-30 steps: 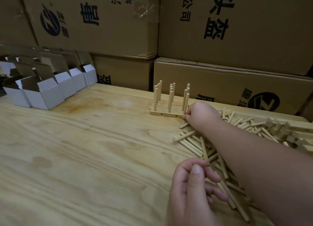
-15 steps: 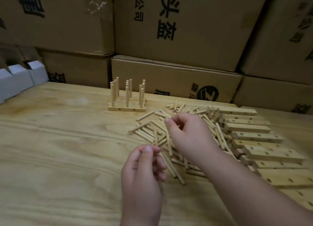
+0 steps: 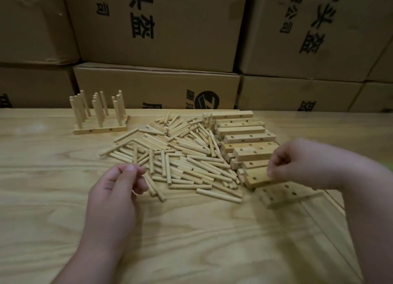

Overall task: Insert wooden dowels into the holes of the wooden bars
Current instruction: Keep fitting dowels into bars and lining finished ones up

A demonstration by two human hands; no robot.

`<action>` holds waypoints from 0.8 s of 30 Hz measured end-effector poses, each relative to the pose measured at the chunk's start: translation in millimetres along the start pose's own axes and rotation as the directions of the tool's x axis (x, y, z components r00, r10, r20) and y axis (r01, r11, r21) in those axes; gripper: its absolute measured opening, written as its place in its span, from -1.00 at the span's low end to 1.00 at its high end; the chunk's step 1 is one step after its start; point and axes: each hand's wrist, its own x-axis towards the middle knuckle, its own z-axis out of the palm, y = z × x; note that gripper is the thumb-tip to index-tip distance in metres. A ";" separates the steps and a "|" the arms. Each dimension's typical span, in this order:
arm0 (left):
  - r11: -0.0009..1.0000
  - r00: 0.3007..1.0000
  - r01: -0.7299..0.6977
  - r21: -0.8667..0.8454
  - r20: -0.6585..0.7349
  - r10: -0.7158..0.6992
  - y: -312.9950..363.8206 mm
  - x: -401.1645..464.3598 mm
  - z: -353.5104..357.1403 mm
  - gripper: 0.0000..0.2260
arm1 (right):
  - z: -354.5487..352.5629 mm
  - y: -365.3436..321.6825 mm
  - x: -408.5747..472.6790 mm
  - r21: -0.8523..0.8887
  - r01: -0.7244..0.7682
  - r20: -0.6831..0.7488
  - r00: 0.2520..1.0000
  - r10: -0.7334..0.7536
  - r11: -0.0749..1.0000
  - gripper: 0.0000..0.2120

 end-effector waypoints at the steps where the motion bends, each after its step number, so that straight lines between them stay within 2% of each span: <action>1: 1.000 1.000 -0.003 0.005 0.003 0.003 -0.3 -0.3 0.4 -0.66 | -2.1 8.1 0.5 -0.036 -0.027 0.053 0.998 0.029 0.999 -0.91; 4: 0.999 1.000 0.015 -0.034 0.001 -0.015 -0.3 0.0 2.3 -0.62 | -0.3 20.5 4.3 -0.110 -0.085 0.140 0.985 0.100 0.990 -0.97; 8: 0.998 0.999 0.042 -0.049 -0.004 -0.042 -2.9 1.8 1.6 -0.63 | 8.7 25.4 13.8 -0.164 -0.162 0.150 0.971 0.187 0.973 -0.83; 13: 0.999 1.000 0.013 -0.031 -0.004 -0.013 -2.5 0.7 0.9 -0.64 | 15.3 27.5 18.3 -0.151 -0.270 0.200 0.934 0.297 0.951 -0.71; 18: 0.999 1.000 0.016 -0.034 -0.004 -0.017 -1.5 -0.2 2.2 -0.63 | 24.2 12.0 20.0 -0.191 -0.225 0.224 0.938 0.265 0.956 -0.62; 24: 0.999 1.000 0.031 -0.033 0.004 -0.031 -0.3 -0.8 2.1 -0.64 | 47.1 -34.2 10.8 -0.254 -0.085 0.285 0.945 0.158 0.964 -0.45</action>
